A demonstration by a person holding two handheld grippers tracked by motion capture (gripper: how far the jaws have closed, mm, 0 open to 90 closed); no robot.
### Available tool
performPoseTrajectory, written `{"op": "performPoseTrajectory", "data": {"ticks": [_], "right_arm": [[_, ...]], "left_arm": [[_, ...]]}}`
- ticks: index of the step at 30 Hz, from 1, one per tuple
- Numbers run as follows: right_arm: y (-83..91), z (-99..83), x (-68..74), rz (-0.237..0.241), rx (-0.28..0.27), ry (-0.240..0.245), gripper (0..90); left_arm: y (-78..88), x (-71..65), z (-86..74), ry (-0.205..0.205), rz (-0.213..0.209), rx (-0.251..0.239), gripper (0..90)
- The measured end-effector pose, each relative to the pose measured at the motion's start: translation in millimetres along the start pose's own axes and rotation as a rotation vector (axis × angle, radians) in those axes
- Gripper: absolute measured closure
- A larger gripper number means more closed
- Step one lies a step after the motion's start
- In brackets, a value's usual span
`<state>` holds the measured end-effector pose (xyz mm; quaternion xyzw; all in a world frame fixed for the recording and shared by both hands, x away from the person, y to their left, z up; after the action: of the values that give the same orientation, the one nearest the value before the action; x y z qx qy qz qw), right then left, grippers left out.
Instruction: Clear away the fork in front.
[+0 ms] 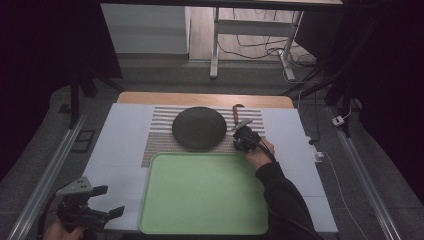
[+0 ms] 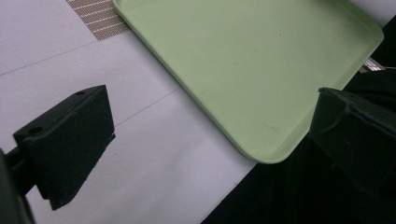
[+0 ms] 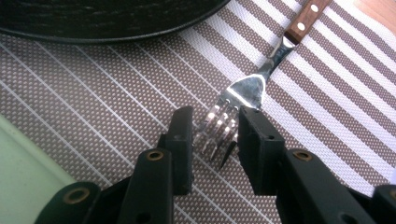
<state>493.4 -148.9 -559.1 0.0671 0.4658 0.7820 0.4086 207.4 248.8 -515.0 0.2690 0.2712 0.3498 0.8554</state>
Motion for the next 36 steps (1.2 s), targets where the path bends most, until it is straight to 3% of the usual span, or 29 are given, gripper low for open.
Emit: {"op": "performPoseTrajectory", "data": {"ticks": [6,10,13,15,20,23,27,36], "right_arm": [[0.7,-0.7,-0.7,-0.006,0.006,-0.003,69.8],[2.8,-2.1,-1.8,-0.009,0.007,0.009,78.3],[3.4,-2.5,-2.8,-0.002,-0.003,-0.025,81.0],[4.1,-3.6,-5.1,-0.017,-0.001,-0.021,83.5],[6.1,-8.2,-12.7,-0.039,0.007,-0.063,89.5],[6.5,-9.6,-15.5,-0.024,0.011,-0.096,90.0],[8.7,-7.3,-14.0,-0.037,-0.003,-0.089,90.0],[21.8,-1.5,-14.2,-0.019,-0.065,-0.091,90.0]], "left_arm": [[0.0,-0.1,0.0,-0.001,0.0,0.0,0.1],[-0.1,-0.2,0.1,-0.002,0.0,0.0,0.1],[-0.2,-0.3,0.1,-0.002,0.0,0.0,0.1],[-0.1,-0.3,0.1,-0.002,-0.001,0.0,0.1],[-0.3,-0.5,0.2,-0.004,0.0,0.0,0.1],[-0.4,-0.6,0.2,-0.005,0.0,0.001,0.2],[-0.1,-0.5,0.2,-0.004,-0.002,0.0,0.2],[0.3,-0.5,0.3,-0.003,-0.003,-0.004,0.0]]}}
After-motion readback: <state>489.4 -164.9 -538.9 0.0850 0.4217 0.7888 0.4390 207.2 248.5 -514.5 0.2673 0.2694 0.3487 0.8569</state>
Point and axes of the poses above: each handheld gripper's, and its own axes: y roughly backward along the jaws, z roughly out of its top, x roughly to its left, the point moved 6 cm from there along -y, roughly forward along the jaws
